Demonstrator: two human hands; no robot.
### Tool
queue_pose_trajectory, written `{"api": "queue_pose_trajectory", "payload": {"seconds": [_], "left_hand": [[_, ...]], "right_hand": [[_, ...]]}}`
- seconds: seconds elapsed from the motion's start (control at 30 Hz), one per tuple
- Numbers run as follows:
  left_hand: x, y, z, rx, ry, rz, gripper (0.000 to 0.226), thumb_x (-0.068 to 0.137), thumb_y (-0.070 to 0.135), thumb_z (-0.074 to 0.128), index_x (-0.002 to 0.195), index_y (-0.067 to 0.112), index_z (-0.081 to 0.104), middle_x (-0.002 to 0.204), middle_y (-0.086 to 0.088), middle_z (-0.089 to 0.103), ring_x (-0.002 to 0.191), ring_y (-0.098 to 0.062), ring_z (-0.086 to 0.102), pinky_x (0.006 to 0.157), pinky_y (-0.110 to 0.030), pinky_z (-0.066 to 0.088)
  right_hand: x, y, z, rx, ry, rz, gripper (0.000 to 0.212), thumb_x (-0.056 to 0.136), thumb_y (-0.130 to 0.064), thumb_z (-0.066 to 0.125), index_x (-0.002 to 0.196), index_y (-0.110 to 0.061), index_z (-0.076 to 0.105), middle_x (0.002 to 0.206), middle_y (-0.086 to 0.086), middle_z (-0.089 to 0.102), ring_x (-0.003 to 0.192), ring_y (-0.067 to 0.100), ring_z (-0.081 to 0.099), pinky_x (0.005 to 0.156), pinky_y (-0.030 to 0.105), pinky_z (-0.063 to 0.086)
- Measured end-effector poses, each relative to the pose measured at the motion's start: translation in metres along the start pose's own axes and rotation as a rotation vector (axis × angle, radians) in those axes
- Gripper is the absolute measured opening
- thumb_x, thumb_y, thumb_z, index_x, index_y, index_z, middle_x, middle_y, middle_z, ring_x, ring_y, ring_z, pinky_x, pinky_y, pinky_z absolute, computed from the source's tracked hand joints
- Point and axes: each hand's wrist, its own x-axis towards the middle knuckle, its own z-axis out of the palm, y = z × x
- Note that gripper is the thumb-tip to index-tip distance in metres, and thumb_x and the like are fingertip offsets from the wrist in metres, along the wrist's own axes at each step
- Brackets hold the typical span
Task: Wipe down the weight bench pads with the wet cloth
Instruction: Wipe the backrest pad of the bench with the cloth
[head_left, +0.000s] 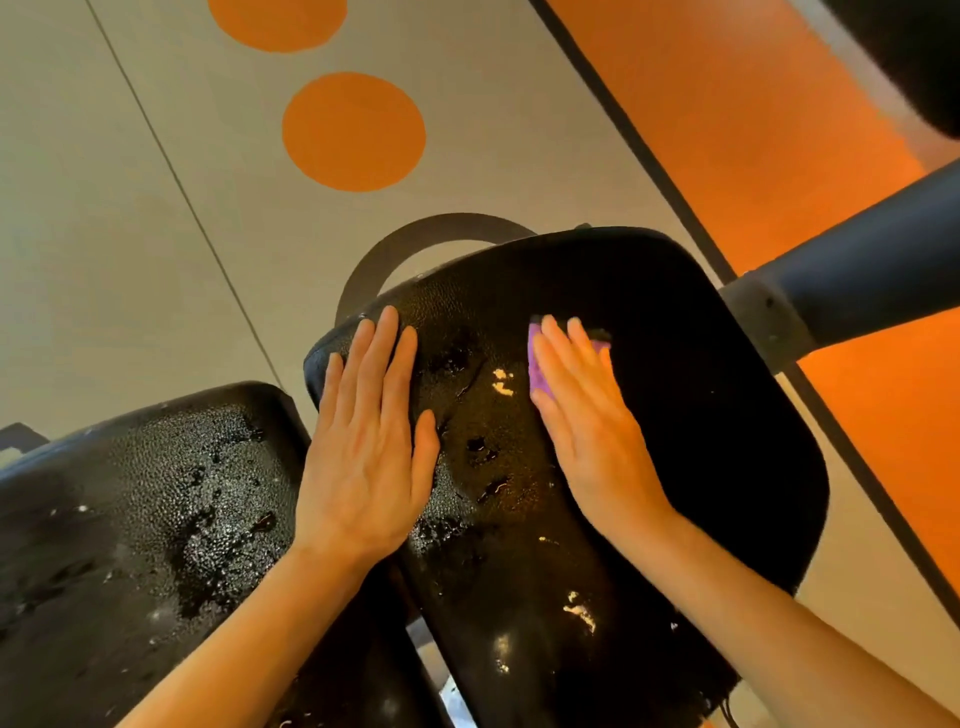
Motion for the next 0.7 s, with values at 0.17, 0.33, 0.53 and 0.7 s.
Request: {"api": "queue_pose_trajectory", "payload": {"seconds": [0.17, 0.33, 0.53, 0.7], "left_hand": [[-0.001, -0.001, 0.0, 0.008, 0.003, 0.011, 0.063, 0.099, 0.031, 0.035, 0.155, 0.007, 0.019, 0.165, -0.008, 0.01, 0.153, -0.022, 0.002, 0.125, -0.038, 0.0], [-0.001, -0.002, 0.0, 0.0, 0.006, 0.007, 0.063, 0.099, 0.031, 0.036, 0.155, 0.007, 0.019, 0.165, -0.008, 0.01, 0.153, -0.022, 0.002, 0.125, -0.038, 0.0], [-0.001, -0.001, 0.0, 0.018, 0.009, 0.012, 0.063, 0.1, 0.031, 0.037, 0.155, 0.006, 0.02, 0.164, -0.009, 0.011, 0.153, -0.023, 0.003, 0.124, -0.036, -0.002], [-0.002, 0.0, -0.001, 0.028, 0.014, 0.014, 0.063, 0.1, 0.03, 0.038, 0.155, 0.007, 0.02, 0.165, -0.008, 0.011, 0.153, -0.022, 0.004, 0.124, -0.036, -0.002]], "right_hand": [[0.102, -0.004, 0.004, 0.042, 0.08, 0.149, 0.047, 0.104, -0.024, 0.029, 0.148, -0.01, 0.023, 0.158, 0.008, 0.018, 0.147, 0.022, 0.007, 0.121, 0.044, 0.006], [-0.051, -0.003, -0.011, -0.082, -0.067, -0.025, 0.052, 0.101, -0.03, 0.027, 0.15, -0.015, 0.019, 0.158, -0.001, 0.016, 0.148, 0.013, 0.007, 0.12, 0.035, 0.013], [0.094, -0.009, 0.003, 0.014, 0.053, 0.124, 0.045, 0.104, -0.022, 0.029, 0.147, -0.009, 0.027, 0.157, 0.009, 0.022, 0.147, 0.022, 0.011, 0.12, 0.045, 0.01], [-0.01, -0.014, 0.003, 0.037, -0.014, -0.005, 0.048, 0.103, -0.023, 0.031, 0.149, -0.014, 0.022, 0.158, 0.001, 0.02, 0.148, 0.014, 0.007, 0.121, 0.039, 0.013]]}}
